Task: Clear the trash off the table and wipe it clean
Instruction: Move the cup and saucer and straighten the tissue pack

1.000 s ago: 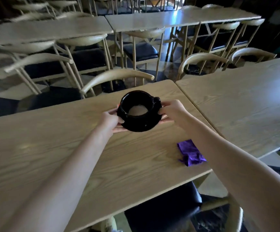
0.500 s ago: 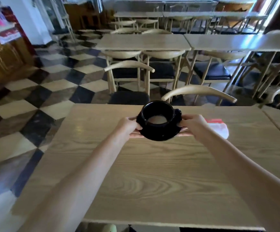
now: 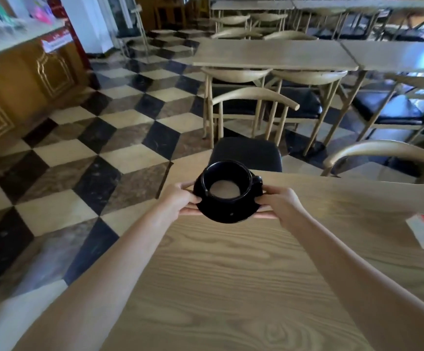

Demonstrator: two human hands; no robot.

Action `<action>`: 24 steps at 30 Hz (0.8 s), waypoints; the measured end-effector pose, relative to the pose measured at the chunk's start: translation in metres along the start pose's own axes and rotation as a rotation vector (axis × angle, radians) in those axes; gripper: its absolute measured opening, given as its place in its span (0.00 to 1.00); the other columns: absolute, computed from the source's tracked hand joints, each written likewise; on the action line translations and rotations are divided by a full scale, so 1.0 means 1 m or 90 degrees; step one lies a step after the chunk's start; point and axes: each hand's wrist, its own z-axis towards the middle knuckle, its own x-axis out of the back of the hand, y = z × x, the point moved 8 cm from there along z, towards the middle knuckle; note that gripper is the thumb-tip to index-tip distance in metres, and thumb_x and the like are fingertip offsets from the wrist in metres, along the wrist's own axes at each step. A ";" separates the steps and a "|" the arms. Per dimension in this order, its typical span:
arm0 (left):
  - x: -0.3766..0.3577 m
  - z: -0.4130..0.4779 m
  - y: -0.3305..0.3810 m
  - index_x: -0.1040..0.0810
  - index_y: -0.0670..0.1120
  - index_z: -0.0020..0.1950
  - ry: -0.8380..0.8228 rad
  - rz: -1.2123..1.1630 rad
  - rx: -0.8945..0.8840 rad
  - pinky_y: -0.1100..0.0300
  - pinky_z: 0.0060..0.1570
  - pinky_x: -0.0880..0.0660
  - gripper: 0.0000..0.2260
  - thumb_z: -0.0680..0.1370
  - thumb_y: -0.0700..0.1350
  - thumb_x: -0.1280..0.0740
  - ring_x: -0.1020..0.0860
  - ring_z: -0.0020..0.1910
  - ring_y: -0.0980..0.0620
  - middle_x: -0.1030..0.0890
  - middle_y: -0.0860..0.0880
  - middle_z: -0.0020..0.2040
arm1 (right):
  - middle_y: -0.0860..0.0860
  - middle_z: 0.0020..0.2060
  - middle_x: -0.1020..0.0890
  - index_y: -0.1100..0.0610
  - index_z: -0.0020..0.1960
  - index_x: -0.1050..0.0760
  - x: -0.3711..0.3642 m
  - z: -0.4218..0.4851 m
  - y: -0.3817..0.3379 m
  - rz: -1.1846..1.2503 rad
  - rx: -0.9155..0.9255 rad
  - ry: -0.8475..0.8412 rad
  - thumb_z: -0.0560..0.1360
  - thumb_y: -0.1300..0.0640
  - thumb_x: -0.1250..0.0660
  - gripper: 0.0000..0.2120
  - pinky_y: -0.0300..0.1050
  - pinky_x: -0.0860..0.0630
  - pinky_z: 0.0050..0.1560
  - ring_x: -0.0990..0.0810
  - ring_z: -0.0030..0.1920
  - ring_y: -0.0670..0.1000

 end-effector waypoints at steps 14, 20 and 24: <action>0.070 0.127 -0.044 0.27 0.44 0.67 0.056 0.039 0.077 0.53 0.33 0.21 0.27 0.73 0.24 0.39 0.24 0.58 0.40 0.28 0.41 0.68 | 0.56 0.42 0.17 0.58 0.56 0.21 -0.076 0.125 0.080 -0.036 -0.107 0.026 0.71 0.76 0.39 0.21 0.50 0.17 0.39 0.16 0.38 0.54; 0.069 0.159 -0.058 0.27 0.47 0.68 0.049 0.054 0.080 0.53 0.35 0.22 0.29 0.73 0.23 0.41 0.25 0.55 0.43 0.27 0.43 0.67 | 0.55 0.41 0.18 0.56 0.58 0.22 -0.078 0.147 0.103 -0.038 -0.124 0.043 0.72 0.75 0.39 0.21 0.42 0.18 0.33 0.16 0.37 0.52; 0.068 0.166 -0.065 0.27 0.46 0.67 0.065 0.051 0.080 0.52 0.37 0.23 0.28 0.73 0.23 0.40 0.25 0.55 0.43 0.26 0.43 0.65 | 0.55 0.45 0.17 0.56 0.62 0.24 -0.076 0.149 0.115 -0.014 -0.141 0.049 0.73 0.73 0.36 0.22 0.42 0.17 0.35 0.16 0.39 0.53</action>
